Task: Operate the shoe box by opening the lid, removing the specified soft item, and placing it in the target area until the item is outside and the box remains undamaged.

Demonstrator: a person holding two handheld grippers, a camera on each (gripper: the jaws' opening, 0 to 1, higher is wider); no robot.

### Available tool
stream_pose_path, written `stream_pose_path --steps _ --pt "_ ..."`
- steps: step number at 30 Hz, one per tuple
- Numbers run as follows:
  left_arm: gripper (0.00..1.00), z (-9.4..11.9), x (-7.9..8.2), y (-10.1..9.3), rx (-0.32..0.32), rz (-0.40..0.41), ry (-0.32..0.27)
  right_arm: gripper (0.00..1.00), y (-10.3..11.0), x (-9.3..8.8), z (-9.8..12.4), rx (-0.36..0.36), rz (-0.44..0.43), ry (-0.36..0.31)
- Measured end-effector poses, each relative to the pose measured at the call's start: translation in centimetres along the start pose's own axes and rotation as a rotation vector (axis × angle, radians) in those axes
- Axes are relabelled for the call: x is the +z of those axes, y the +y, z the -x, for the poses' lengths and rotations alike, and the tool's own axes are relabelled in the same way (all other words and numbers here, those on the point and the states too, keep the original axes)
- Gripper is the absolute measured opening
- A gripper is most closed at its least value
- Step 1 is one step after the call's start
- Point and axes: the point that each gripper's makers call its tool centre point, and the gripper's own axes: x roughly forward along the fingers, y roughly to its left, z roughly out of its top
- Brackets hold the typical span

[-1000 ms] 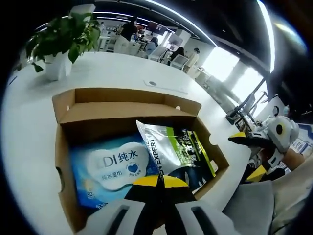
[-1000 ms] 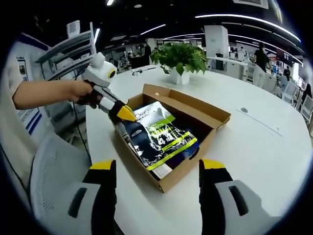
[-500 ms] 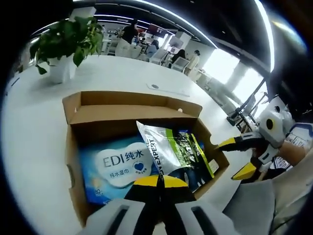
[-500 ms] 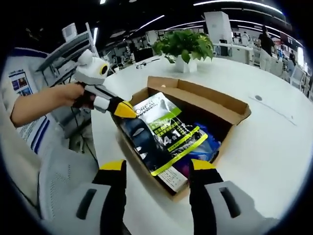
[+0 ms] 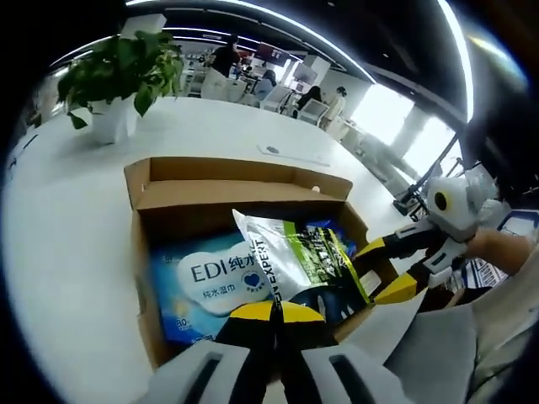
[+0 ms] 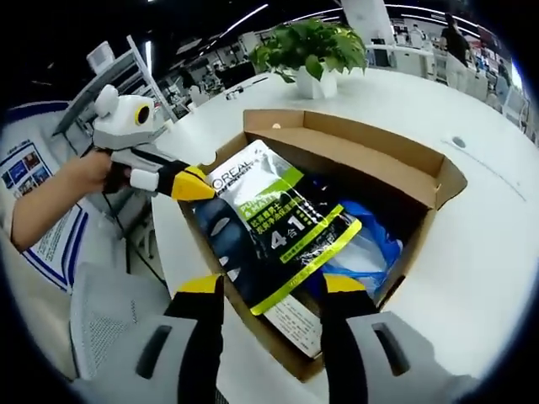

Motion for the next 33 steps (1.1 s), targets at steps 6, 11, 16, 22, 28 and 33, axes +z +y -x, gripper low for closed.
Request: stream_pose_path --steps 6,11,16,22,28,33 --pt "0.00 0.3 -0.2 0.1 -0.001 -0.003 0.001 0.36 0.1 -0.2 -0.9 0.015 -0.046 0.020" --pt "0.00 0.2 -0.3 0.0 0.000 -0.015 0.002 0.33 0.2 -0.3 -1.5 0.014 -0.092 0.027" --pt "0.00 0.2 -0.4 0.0 0.006 -0.029 0.008 0.28 0.2 0.0 -1.5 0.008 -0.117 0.001" --pt "0.00 0.2 -0.3 0.0 0.007 -0.027 -0.001 0.06 -0.7 0.6 -1.3 -0.037 -0.098 -0.039" --pt "0.00 0.4 0.0 -0.2 0.011 -0.035 -0.010 0.03 -0.7 0.7 -1.0 -0.039 -0.070 -0.044" --pt "0.00 0.5 0.2 -0.3 0.012 -0.041 -0.014 0.02 -0.7 0.9 -0.7 -0.037 -0.069 -0.054"
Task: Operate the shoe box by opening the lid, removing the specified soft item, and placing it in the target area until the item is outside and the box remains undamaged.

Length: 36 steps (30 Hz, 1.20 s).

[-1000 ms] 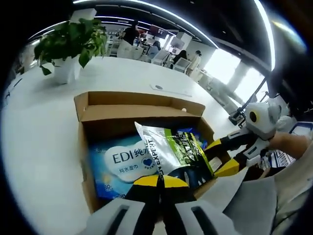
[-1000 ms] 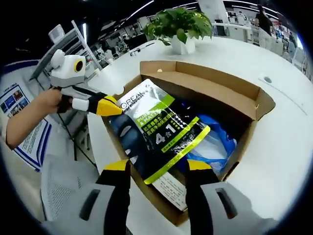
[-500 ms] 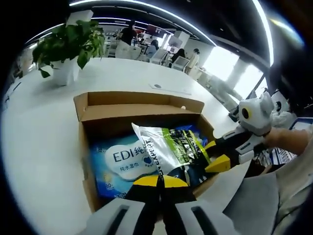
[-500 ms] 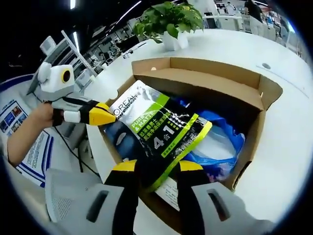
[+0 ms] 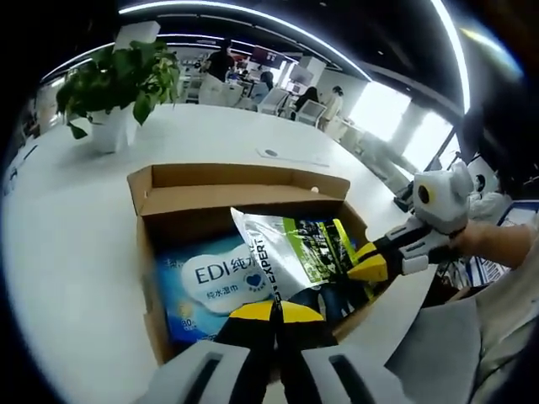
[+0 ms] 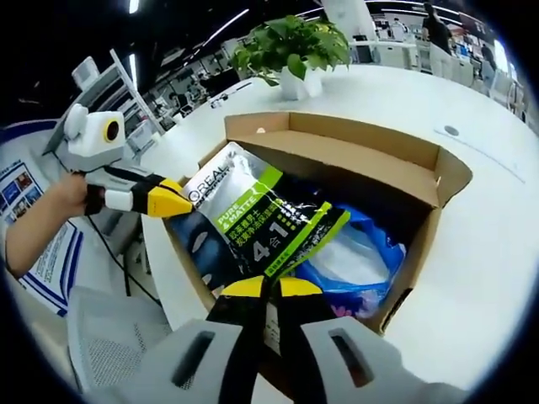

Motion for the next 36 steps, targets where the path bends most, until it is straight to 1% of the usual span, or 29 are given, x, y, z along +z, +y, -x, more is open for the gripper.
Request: stream_pose_path --steps 11,22,31,36 --pt "0.00 0.0 0.5 -0.7 -0.003 -0.016 -0.007 0.01 -0.2 0.8 1.3 0.001 -0.023 -0.034" --pt "0.00 -0.5 1.1 -2.2 -0.016 -0.036 -0.003 0.00 -1.1 1.7 3.5 -0.011 -0.063 -0.085" --pt "0.00 -1.5 1.4 -4.1 -0.041 -0.059 0.008 0.00 -2.3 1.3 5.2 -0.041 -0.083 -0.091" --pt "0.00 -2.2 1.7 -5.5 -0.060 -0.063 0.007 0.00 -3.3 0.8 6.6 -0.062 -0.124 -0.093"
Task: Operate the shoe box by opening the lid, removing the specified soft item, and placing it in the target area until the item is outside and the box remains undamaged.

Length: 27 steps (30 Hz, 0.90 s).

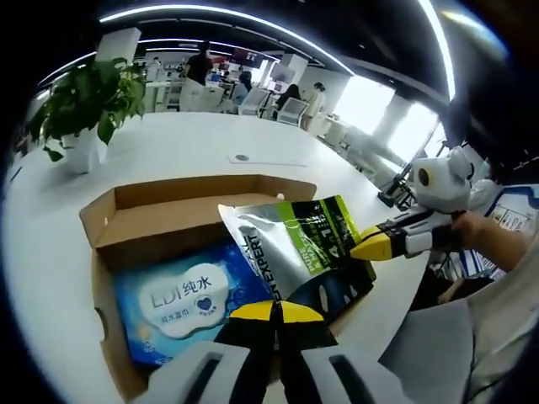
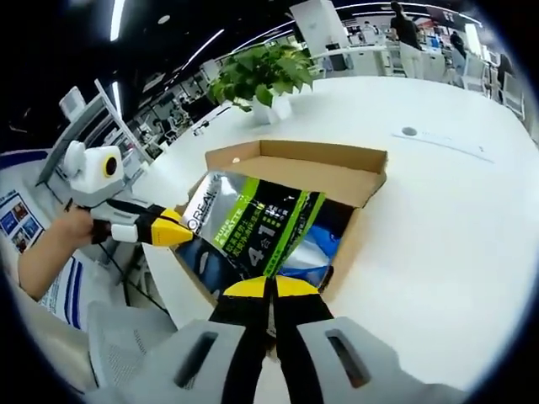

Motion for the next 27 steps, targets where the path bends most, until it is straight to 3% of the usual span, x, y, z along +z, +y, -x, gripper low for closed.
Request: stream_pose_path --steps 27 --pt "0.00 -4.8 1.0 -5.5 -0.073 -0.059 0.046 0.00 -5.5 -1.2 5.4 -0.098 -0.087 0.005"
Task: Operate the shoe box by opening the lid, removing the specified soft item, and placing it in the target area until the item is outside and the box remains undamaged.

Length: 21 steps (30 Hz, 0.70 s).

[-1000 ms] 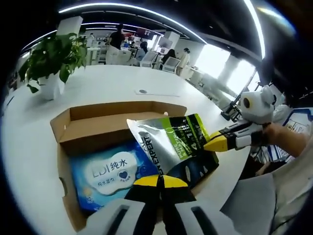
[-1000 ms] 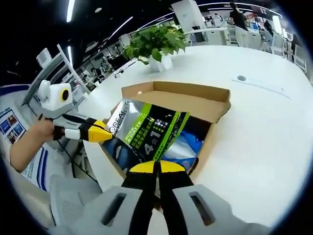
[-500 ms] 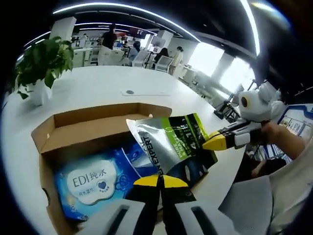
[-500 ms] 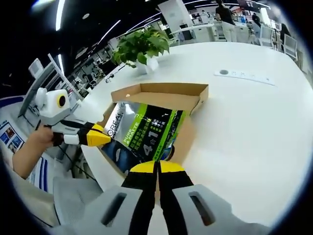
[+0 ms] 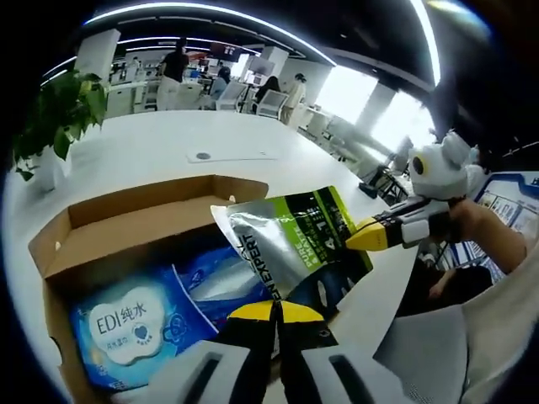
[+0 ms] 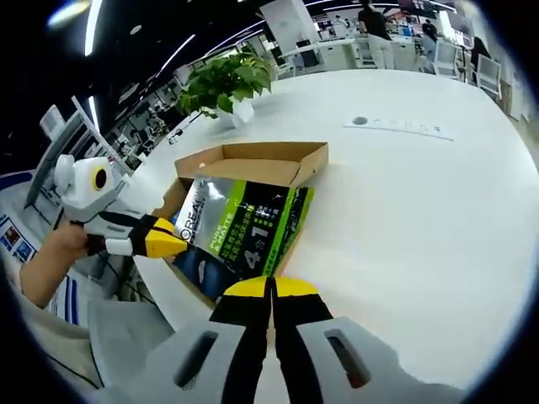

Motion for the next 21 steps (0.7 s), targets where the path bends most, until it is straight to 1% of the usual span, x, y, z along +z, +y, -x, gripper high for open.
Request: stream_pose_path --steps 10,15,21 --pt "0.00 -2.2 0.8 -1.7 -0.029 -0.021 0.012 0.00 -2.6 0.0 1.5 -0.045 -0.027 -0.005" --pt "0.00 -3.2 1.0 -2.6 -0.040 -0.030 0.019 0.00 -3.6 0.0 2.0 -0.066 -0.036 -0.006" --pt "0.00 -4.4 1.7 -3.5 -0.052 -0.045 0.024 0.00 -5.1 0.1 2.6 -0.097 -0.044 -0.011"
